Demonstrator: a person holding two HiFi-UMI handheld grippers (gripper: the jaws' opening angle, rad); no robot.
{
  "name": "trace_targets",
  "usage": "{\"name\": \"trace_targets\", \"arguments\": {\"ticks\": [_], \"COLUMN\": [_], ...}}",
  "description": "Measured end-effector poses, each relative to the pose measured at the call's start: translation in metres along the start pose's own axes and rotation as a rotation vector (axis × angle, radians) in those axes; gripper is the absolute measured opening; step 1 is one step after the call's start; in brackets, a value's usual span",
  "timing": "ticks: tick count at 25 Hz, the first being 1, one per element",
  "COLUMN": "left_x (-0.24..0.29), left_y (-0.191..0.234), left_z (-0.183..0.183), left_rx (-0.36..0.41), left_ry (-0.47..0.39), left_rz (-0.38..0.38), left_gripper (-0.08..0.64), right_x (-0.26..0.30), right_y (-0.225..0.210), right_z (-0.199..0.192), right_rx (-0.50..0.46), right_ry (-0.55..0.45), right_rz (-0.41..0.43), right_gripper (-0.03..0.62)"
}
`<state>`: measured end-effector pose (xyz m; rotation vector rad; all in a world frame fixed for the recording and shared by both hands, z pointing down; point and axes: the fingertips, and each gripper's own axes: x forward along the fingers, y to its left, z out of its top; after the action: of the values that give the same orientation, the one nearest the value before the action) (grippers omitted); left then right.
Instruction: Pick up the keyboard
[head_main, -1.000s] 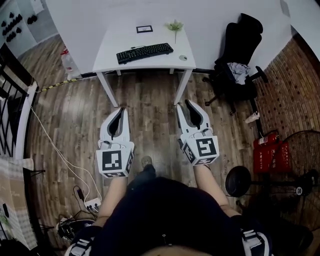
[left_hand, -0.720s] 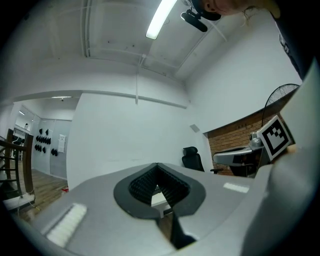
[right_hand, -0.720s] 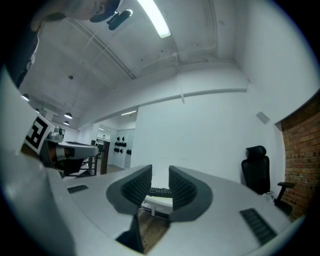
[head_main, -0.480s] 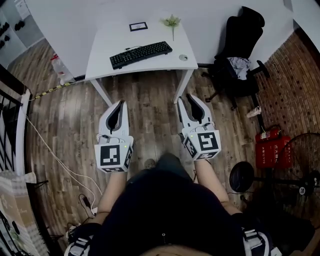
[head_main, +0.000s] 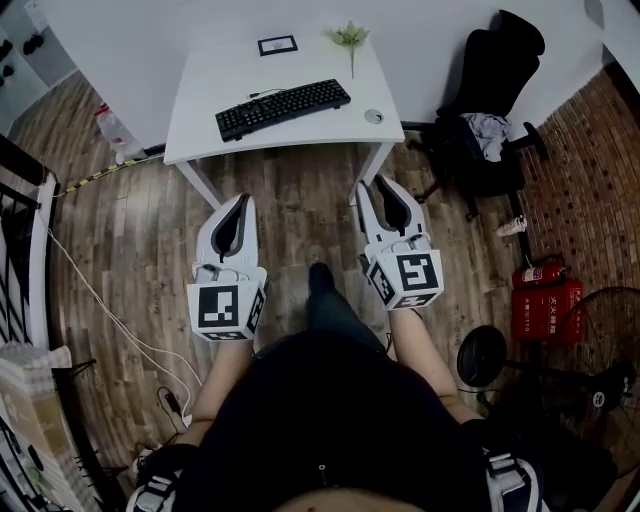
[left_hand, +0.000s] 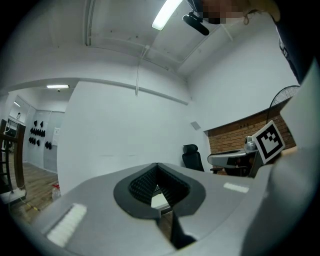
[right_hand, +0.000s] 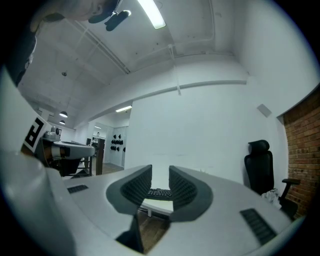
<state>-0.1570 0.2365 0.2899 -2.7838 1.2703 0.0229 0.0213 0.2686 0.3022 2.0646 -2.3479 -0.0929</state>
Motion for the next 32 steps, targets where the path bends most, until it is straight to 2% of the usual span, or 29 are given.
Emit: {"name": "trace_targets", "arguments": {"ticks": [12,23,32], "left_x": [0.131,0.229,0.264], "left_y": [0.056,0.097,0.13], "left_z": [0.007,0.0,-0.022], "left_rx": [0.018,0.015,-0.006], "left_ry": [-0.021,0.005,0.051], "left_rz": [0.044,0.14,0.235], "left_gripper": [-0.003,-0.003,-0.003], "right_x": [0.145,0.249,0.305], "right_y": [-0.07,-0.131,-0.149], "right_z": [-0.002,-0.016,-0.032], "right_rx": [0.007,0.011,0.027], "right_ry": [-0.004,0.046,0.068], "right_rz": [0.048,0.134,0.215], "right_gripper": [0.084,0.084,0.086]}}
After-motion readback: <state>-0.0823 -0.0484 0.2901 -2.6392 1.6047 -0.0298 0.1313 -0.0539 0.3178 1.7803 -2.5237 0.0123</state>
